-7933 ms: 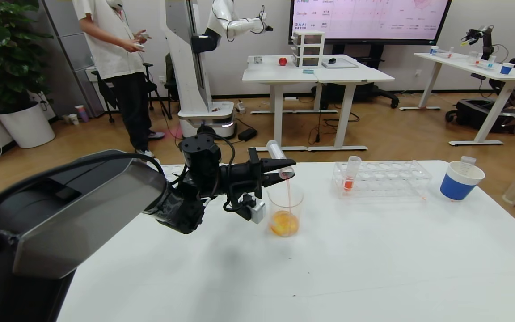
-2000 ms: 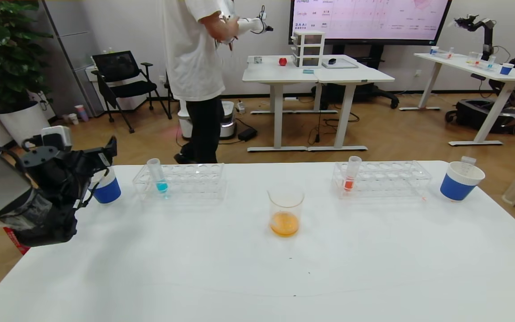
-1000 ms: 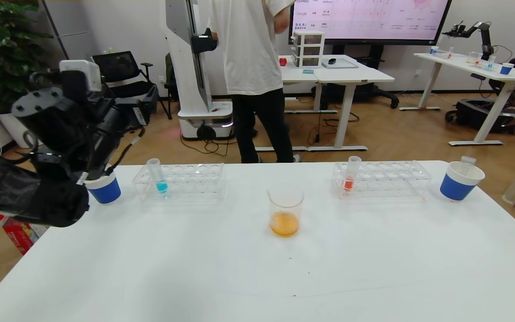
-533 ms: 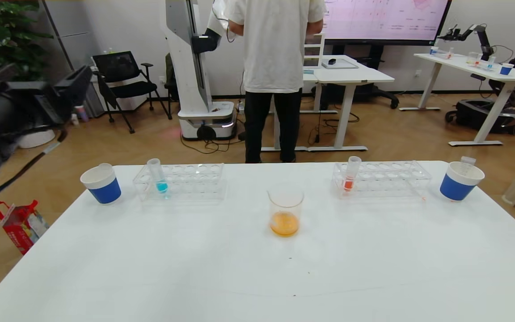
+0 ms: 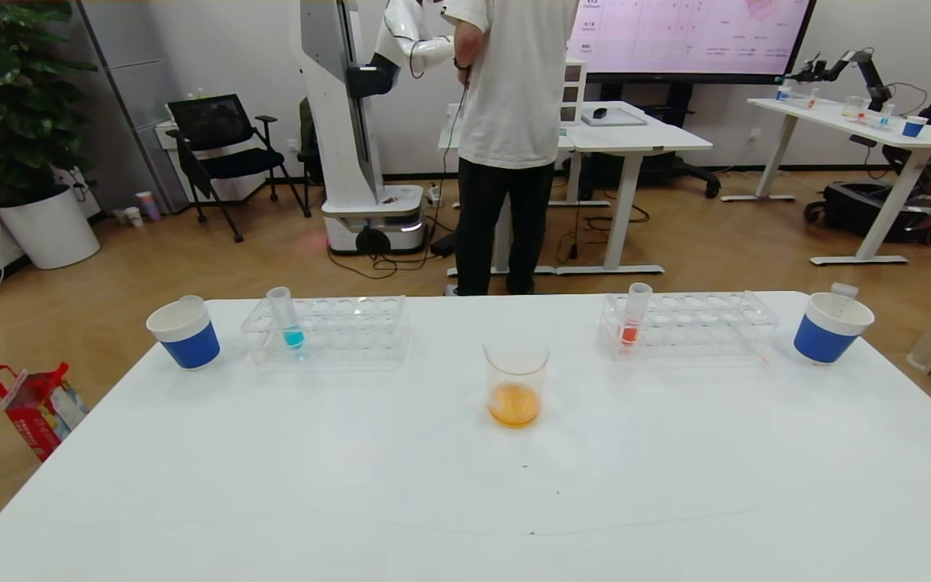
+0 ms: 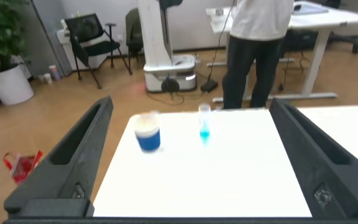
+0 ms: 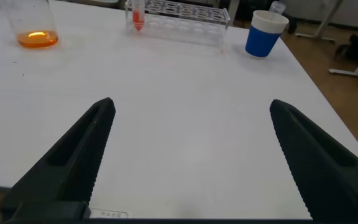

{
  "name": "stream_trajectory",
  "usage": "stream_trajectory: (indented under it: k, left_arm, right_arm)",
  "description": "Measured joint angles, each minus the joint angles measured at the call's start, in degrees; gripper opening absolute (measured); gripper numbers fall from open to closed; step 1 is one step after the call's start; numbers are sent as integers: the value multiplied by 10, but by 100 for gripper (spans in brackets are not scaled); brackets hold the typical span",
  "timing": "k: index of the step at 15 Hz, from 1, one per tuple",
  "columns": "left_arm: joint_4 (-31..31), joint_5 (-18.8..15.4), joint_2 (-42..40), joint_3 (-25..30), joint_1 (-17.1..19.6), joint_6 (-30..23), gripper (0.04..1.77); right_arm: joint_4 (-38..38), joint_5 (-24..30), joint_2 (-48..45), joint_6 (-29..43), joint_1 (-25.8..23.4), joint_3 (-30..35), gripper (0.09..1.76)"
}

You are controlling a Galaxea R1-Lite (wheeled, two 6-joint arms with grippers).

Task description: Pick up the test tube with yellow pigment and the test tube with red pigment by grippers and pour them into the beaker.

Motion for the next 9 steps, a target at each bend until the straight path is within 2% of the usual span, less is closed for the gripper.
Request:
stream_trajectory:
  k: [2,3,5,9]
  left_arm:
    - [128,6,-101,0,3,-1,175]
    - [156,12,-139,0,14,-3,175]
    - [169,4,-200,13,37,-2,175]
    - [167,-43,-311,70,49,10,175]
  right_arm:
    - [0,0,0,0,0,0,174]
    - [0,0,0,0,0,0,174]
    - [0,0,0,0,0,0,174]
    - [0,0,0,0,0,0,174]
